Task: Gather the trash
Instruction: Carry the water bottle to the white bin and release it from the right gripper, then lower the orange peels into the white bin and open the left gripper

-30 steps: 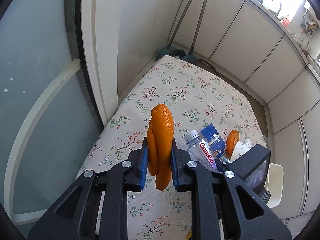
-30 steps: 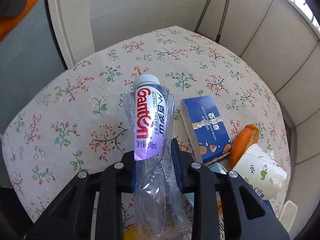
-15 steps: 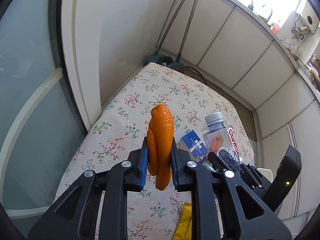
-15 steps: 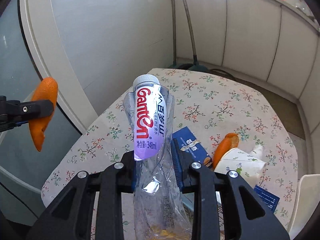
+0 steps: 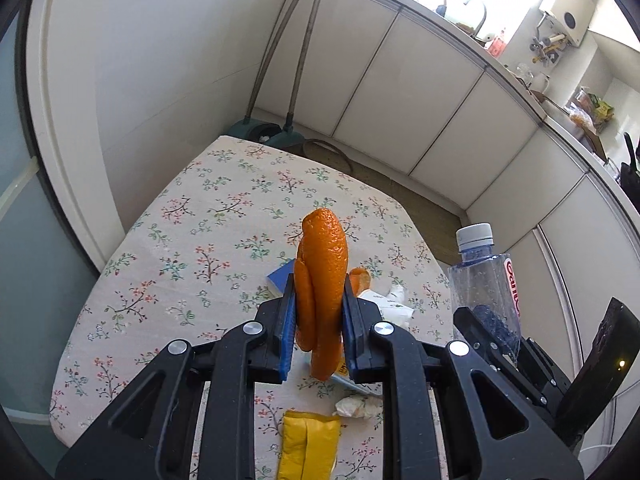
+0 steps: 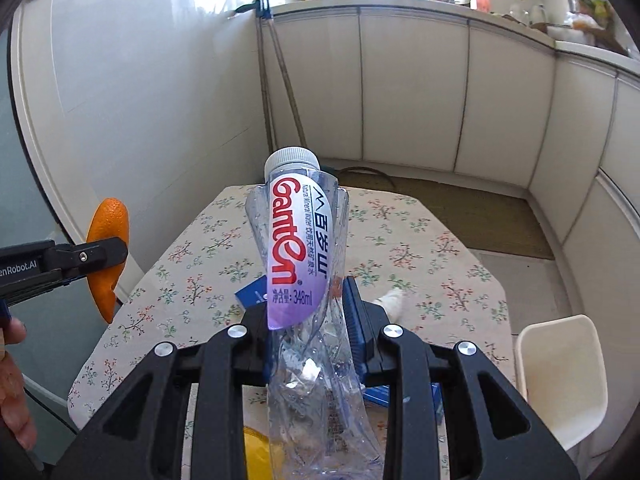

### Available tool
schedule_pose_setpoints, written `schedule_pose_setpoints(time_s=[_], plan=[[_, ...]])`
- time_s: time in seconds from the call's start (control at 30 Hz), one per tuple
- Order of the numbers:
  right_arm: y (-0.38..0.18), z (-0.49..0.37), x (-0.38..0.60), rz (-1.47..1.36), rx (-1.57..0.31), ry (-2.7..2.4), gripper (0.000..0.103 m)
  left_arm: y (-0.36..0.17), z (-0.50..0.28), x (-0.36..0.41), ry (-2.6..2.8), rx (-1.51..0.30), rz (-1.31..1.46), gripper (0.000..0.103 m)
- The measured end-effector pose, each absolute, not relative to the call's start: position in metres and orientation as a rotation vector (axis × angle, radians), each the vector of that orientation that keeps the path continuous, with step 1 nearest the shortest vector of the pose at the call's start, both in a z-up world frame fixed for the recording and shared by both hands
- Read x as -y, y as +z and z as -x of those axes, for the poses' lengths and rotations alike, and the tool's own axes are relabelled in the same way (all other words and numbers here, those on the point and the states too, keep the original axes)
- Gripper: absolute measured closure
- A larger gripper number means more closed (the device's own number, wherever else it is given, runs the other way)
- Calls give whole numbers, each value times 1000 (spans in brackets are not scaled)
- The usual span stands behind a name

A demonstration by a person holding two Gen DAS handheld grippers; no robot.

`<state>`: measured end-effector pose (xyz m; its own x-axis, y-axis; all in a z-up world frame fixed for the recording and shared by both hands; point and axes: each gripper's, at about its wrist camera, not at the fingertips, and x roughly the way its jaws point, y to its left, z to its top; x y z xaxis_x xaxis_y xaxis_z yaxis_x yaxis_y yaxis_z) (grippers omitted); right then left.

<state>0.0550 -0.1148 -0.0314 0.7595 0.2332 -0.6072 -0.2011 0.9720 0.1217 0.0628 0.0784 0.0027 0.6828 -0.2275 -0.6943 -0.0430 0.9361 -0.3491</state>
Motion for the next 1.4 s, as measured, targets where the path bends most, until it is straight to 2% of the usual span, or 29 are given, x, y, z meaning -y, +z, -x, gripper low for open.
schedule_pose_setpoints(time_s=[0.73,1.17,1.2,1.27,1.37,1.4], plan=[[-23,-24,309,-250,-635,-201,74,-10,-61,23,-232,-806,253,84],[-52,-22,398,-372,-697,-414,72,-27,-61,67,-270,-833,196,84],[-55,-21,403,-378,-701,-431,68,-28,-61,70,-273,-834,194,84],[-57,-19,411,-388,-706,-456,48,-31,-62,77,-283,-839,192,84],[-55,-11,420,-362,-698,-503,28,-35,-63,91,-307,-848,192,84],[-55,-8,424,-353,-696,-515,26,-37,-63,97,-321,-854,194,84]])
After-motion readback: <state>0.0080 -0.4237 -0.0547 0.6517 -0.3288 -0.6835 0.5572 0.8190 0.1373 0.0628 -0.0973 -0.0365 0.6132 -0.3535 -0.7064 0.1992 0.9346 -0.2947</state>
